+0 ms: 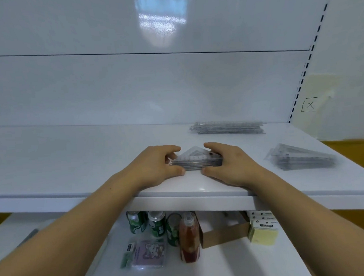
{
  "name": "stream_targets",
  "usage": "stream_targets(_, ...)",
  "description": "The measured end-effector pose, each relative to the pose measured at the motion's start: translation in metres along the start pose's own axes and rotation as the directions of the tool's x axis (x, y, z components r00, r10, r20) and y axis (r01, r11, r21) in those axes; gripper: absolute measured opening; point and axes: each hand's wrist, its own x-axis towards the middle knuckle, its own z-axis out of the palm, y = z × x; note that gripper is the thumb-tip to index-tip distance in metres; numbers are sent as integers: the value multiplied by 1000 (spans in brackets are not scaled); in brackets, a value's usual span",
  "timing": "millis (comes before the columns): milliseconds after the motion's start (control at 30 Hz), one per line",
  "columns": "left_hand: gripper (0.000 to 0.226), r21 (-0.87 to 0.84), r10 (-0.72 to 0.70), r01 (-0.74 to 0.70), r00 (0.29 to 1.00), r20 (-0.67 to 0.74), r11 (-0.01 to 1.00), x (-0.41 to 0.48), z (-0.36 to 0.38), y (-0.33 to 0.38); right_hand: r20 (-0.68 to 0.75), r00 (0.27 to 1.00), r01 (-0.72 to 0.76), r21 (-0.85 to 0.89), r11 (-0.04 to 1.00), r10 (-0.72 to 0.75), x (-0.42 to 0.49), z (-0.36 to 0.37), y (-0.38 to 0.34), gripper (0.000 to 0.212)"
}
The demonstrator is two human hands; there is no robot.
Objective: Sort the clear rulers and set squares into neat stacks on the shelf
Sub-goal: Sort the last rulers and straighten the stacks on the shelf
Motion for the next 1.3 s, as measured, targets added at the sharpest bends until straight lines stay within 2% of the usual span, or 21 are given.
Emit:
stream_targets(67,51,58,7,-6,1000,-11,998,-3,-3,-4,13,1000,-2,-5,1000,3,0,0,1,69)
stream_targets(167,40,39,11,-9,998,-54,999,-5,-2,-6,25,1000,0,-33,999,0,2,-1,1,68)
stream_targets(233,45,21,-2,3,998,-62,1000,-5,-1,-6,49,999,-7,-48,999,10,2,-2,-1,74)
stream_targets(333,65,3,-49,49,999,-24,999,-5,-2,-6,77,995,-59,-65,996,64,-2,-8,0,81)
stream_targets(400,66,84,-78,78,997,1,993,-3,-2,-8,88,994,-52,-177,983,69,-3,-12,6,69)
stream_targets(467,49,162,-60,60,998,0,985,-2,-2,-8,89,995,-15,-249,968,38,-2,-14,10,37)
stream_targets(500,40,175,-48,47,999,-2,983,-2,-2,-7,87,996,-10,-255,967,33,-1,-14,10,30)
stream_targets(600,22,173,-25,26,1000,-6,985,-4,-2,-4,74,997,-13,-223,975,30,0,-13,8,36)
stream_targets(667,21,143,-32,33,999,-12,989,-6,-3,-4,68,997,-17,-212,977,32,0,-13,9,37)
stream_targets(733,45,94,-40,42,999,-20,995,-8,-3,-2,90,995,-20,-195,981,38,0,-15,8,46)
stream_targets(767,57,68,-40,42,999,-24,997,-8,-3,-1,110,992,-32,-193,981,54,1,-17,5,60)
stream_targets(833,61,64,-21,23,999,-30,998,-9,-2,4,149,986,-31,-250,968,70,3,-20,-4,77)
stream_targets(867,56,94,-4,7,999,-34,996,-8,-2,6,169,984,1,-313,950,54,5,-22,-9,72)
stream_targets(933,44,174,42,-34,998,-43,984,-7,-2,12,210,977,124,-440,889,-33,8,-24,-17,40)
stream_targets(967,42,189,54,-44,997,-48,981,-7,-3,13,218,973,170,-474,864,-71,8,-25,-20,31)
stream_targets(1100,45,73,-3,6,999,-40,997,-8,-3,13,230,970,175,-448,877,-76,7,-27,-20,35)
stream_targets(1200,30,51,-8,11,998,-55,999,-5,-1,10,213,975,142,-404,904,-58,8,-25,-18,36)
stream_targets(1300,27,1,-19,20,996,-84,1000,-5,2,9,173,984,99,-377,921,-36,10,-21,-17,36)
